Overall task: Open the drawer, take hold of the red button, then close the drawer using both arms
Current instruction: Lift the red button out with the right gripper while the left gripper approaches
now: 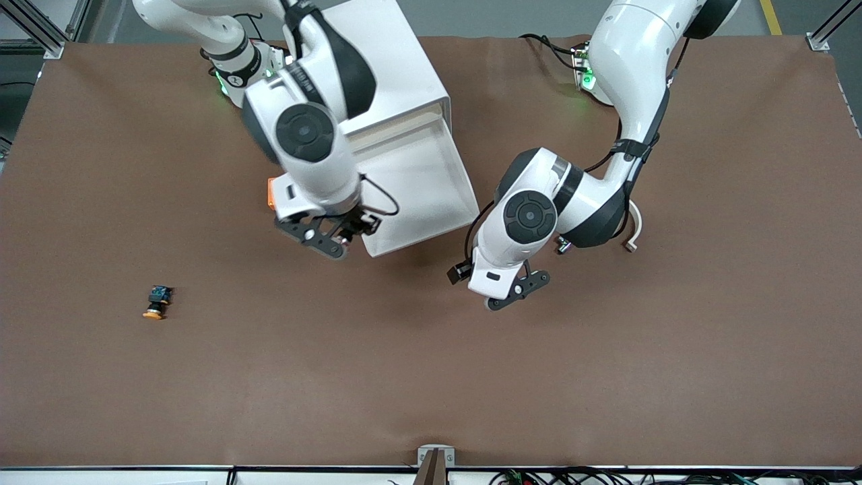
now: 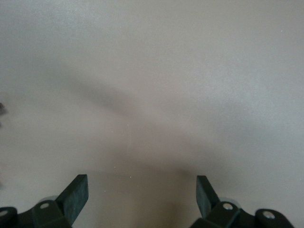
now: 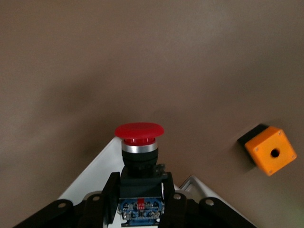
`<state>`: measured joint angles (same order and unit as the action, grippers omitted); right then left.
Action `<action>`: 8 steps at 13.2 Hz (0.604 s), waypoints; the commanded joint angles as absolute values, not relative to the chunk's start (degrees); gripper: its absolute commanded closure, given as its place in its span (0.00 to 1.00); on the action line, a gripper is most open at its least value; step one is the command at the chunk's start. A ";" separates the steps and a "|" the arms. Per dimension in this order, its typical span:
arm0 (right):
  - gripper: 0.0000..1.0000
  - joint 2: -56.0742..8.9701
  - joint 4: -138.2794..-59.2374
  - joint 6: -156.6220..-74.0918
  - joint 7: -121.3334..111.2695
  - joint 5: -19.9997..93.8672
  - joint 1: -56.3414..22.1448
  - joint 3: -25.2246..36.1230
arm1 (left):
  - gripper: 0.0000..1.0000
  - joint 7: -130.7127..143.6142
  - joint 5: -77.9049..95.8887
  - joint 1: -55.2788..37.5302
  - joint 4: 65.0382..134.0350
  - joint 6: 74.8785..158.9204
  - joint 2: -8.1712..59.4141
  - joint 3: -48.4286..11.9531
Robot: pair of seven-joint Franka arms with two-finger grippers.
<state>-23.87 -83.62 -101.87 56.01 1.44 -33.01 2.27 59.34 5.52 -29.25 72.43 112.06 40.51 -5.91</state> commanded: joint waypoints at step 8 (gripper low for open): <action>1.00 -15.73 -110.98 -123.98 27.00 1.41 -15.48 1.41 | 0.00 60.64 4.39 -34.18 73.92 112.68 40.51 -5.54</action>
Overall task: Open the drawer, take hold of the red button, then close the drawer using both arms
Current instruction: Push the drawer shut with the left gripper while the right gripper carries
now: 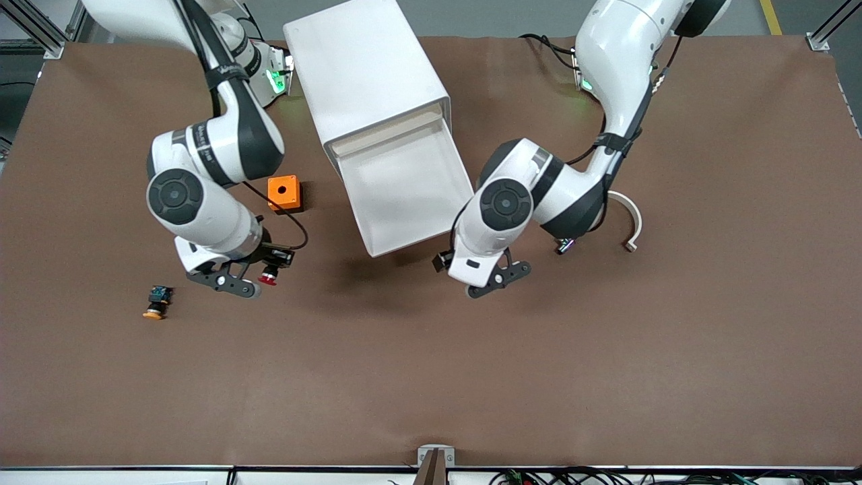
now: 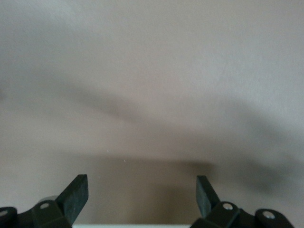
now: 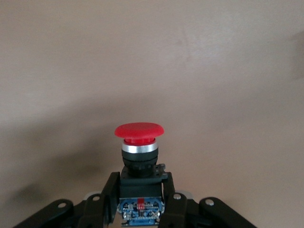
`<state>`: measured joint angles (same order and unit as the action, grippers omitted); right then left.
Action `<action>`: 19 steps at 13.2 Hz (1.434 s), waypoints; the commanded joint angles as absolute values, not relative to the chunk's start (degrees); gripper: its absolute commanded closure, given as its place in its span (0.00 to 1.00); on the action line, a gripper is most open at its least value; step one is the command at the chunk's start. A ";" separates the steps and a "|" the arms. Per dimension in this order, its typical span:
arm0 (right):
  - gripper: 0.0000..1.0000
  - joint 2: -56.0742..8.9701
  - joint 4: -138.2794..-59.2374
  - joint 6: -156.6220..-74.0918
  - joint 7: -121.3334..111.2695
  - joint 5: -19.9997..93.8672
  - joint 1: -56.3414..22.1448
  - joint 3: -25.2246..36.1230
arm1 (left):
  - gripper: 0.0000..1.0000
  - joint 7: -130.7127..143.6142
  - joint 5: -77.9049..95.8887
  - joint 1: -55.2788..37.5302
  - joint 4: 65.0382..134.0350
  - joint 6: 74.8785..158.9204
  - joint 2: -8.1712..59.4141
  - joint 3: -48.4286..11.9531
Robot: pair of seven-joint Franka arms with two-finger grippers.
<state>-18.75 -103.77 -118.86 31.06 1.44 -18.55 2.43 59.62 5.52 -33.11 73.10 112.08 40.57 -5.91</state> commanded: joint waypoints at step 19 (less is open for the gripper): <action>1.00 -29.18 -112.86 -142.21 7.21 0.79 -0.27 1.41 | 0.00 65.30 6.67 -43.41 75.85 113.47 41.66 -5.71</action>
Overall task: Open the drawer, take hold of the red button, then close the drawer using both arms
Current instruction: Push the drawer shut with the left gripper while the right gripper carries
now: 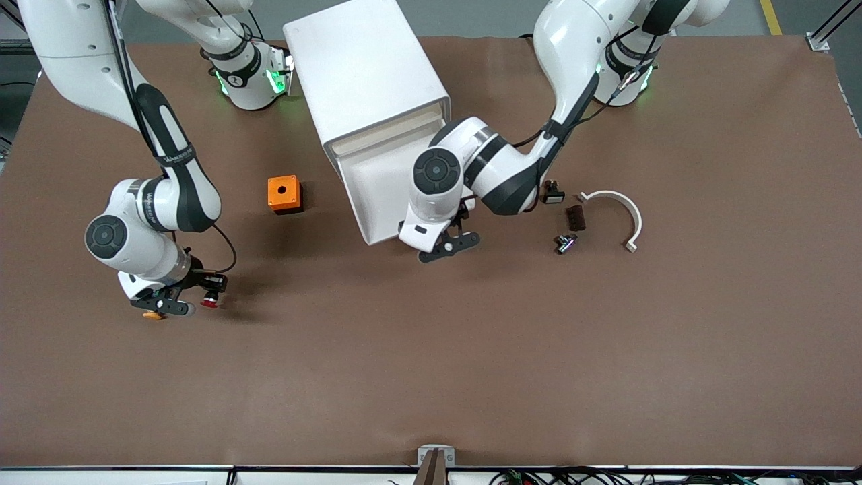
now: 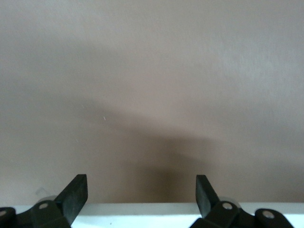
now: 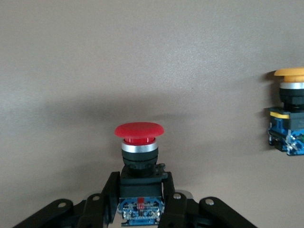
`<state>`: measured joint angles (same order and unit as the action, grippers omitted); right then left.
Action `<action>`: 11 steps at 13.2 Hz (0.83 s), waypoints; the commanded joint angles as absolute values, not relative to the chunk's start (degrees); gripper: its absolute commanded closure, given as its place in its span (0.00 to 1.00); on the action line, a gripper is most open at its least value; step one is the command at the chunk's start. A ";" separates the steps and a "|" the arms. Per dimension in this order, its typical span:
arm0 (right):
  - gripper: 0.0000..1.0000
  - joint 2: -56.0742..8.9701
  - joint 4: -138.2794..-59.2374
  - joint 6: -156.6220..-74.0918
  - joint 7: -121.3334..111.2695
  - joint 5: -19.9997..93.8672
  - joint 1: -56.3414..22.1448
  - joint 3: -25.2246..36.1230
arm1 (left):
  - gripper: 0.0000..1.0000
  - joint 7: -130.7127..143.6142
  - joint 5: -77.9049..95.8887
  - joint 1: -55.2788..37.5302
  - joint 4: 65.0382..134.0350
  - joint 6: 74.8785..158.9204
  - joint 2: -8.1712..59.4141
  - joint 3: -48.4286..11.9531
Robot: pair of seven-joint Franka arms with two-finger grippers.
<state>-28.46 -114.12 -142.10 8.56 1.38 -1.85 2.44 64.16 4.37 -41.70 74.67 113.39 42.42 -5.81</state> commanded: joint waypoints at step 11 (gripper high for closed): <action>1.00 -34.01 -108.98 -144.76 4.66 0.53 1.23 1.49 | 0.00 65.30 12.74 -45.88 78.22 111.80 41.57 -11.15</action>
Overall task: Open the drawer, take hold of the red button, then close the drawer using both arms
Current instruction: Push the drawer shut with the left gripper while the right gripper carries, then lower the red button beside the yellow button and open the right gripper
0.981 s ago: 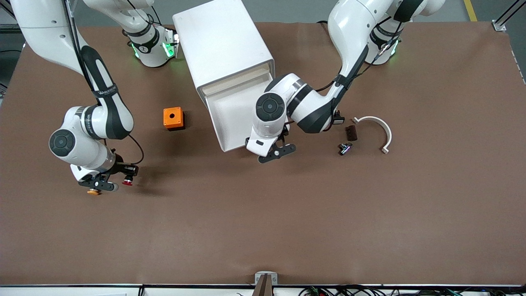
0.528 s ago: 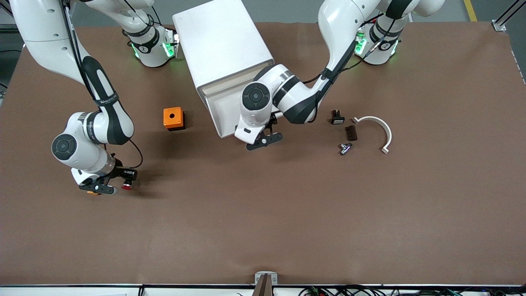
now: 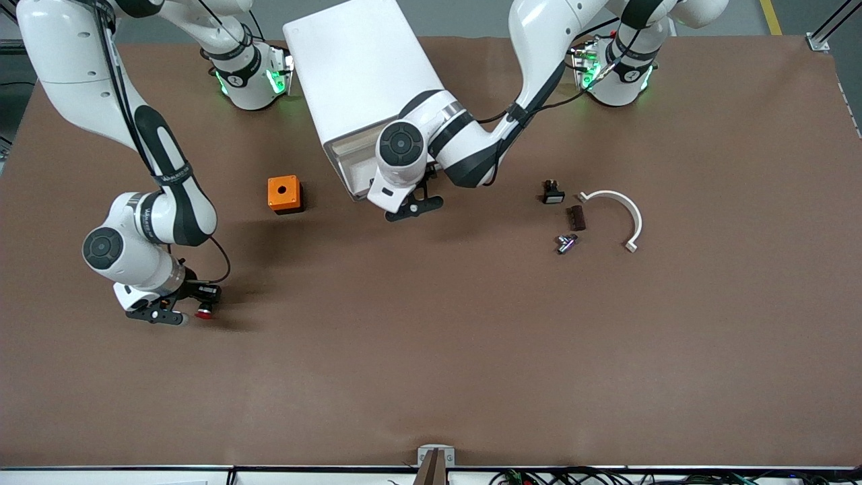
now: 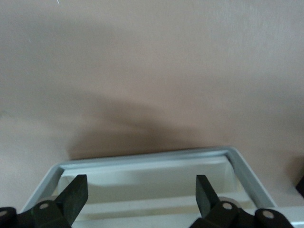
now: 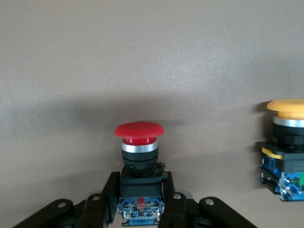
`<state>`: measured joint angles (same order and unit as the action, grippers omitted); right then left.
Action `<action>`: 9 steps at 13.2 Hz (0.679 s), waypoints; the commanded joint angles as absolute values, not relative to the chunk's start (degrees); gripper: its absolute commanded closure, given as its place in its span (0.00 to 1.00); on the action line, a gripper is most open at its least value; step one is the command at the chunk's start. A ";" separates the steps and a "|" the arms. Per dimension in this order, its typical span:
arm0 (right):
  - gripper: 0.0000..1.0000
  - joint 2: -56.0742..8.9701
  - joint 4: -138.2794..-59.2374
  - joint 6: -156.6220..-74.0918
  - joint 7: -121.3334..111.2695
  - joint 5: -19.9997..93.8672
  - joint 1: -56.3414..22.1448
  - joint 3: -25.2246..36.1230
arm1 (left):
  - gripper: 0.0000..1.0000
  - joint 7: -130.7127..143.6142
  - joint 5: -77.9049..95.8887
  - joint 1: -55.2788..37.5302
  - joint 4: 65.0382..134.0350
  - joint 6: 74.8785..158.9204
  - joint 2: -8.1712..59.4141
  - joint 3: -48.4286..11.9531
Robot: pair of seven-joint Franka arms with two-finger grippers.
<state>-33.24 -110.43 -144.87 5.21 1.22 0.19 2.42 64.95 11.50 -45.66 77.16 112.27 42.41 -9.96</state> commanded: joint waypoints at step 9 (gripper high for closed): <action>0.00 -32.52 -107.59 -140.47 2.47 0.53 0.70 1.49 | 0.00 64.95 16.26 -46.23 78.49 111.80 41.92 -12.48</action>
